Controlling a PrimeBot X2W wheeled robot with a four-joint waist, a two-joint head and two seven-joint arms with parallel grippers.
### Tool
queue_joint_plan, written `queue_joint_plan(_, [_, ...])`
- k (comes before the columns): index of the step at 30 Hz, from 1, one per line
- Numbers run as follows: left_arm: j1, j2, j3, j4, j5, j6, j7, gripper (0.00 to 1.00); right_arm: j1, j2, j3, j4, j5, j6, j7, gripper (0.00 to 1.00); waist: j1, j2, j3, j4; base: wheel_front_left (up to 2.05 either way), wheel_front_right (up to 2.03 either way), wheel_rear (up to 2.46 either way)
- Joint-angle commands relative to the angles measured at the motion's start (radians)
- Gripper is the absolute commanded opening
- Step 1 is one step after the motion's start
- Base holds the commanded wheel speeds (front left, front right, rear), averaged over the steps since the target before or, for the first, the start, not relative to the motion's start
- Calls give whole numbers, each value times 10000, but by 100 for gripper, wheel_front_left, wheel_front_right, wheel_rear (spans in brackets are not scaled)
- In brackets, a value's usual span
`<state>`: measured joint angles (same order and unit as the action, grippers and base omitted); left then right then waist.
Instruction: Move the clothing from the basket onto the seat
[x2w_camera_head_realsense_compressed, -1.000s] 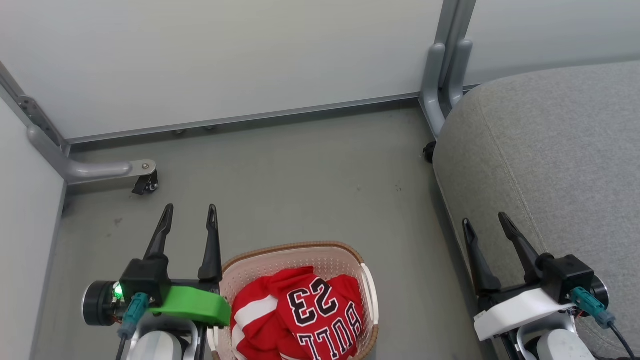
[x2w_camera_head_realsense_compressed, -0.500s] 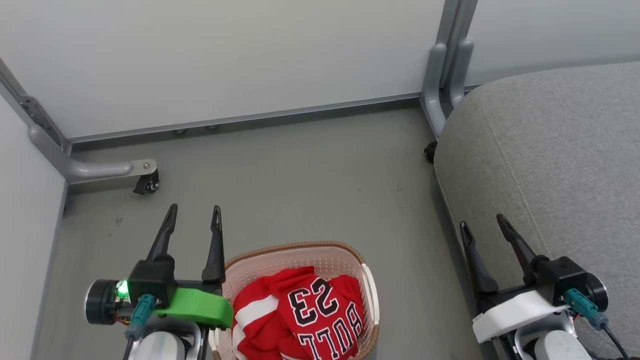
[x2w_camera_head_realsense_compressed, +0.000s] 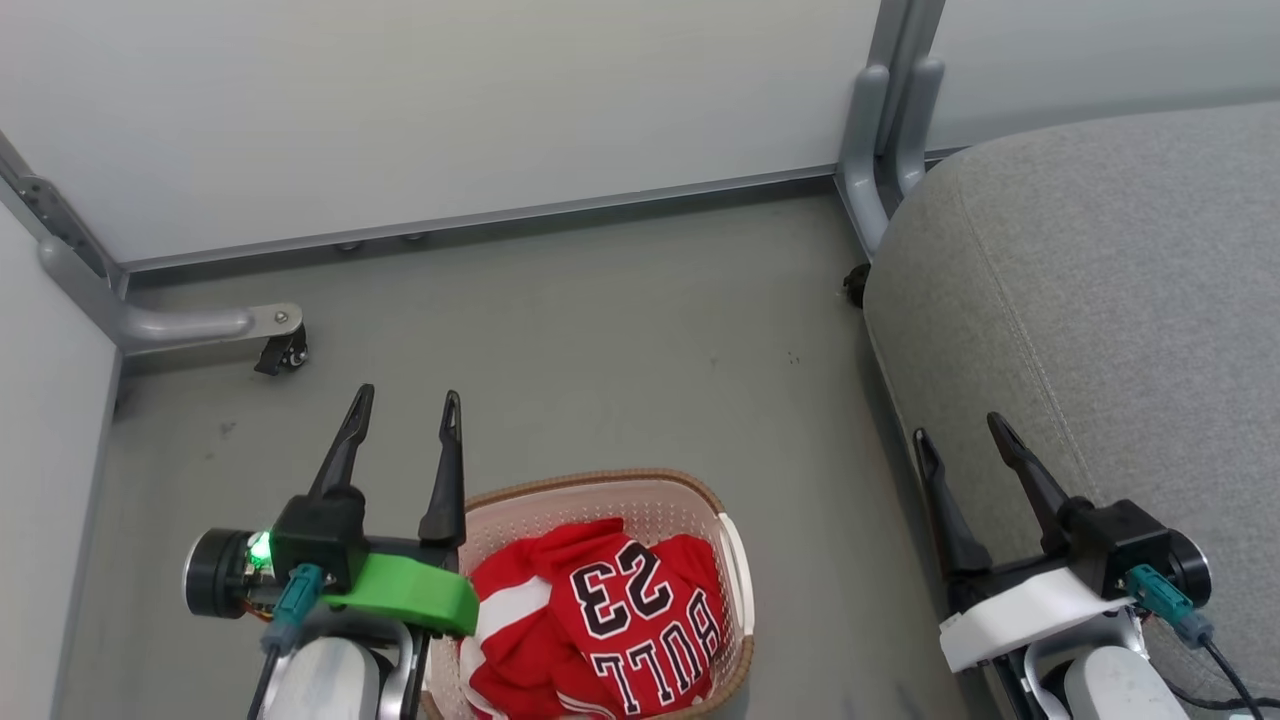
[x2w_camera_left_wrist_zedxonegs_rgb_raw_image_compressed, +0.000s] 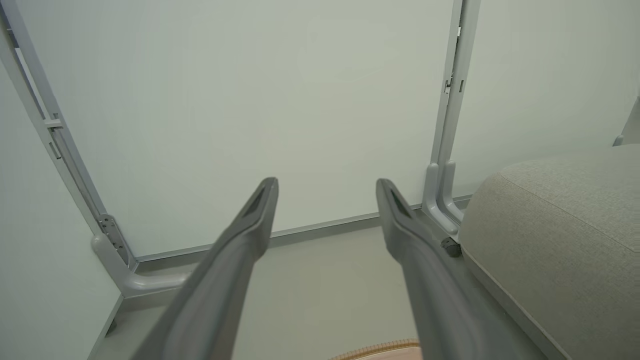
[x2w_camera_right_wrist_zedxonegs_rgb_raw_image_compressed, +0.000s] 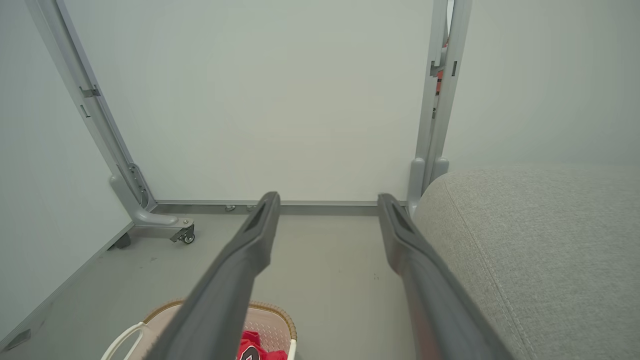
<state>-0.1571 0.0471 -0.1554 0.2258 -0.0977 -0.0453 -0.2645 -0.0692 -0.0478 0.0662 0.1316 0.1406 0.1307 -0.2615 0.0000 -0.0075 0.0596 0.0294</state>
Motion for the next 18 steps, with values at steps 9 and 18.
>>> queue_joint_plan(9, [-1292, 251, -438, 821, 269, -499, 1, 100, -841, -23, 110, -515, -61, 0, -28, 100, 0, 75, 1265, -790, 0, 0, 0])
queue_joint_plan(18, [-2644, 512, -1007, 2177, 359, -769, 3, 100, -1864, -21, 215, -998, -69, 0, -28, 100, 0, 75, 2702, -1665, 0, 0, 0])
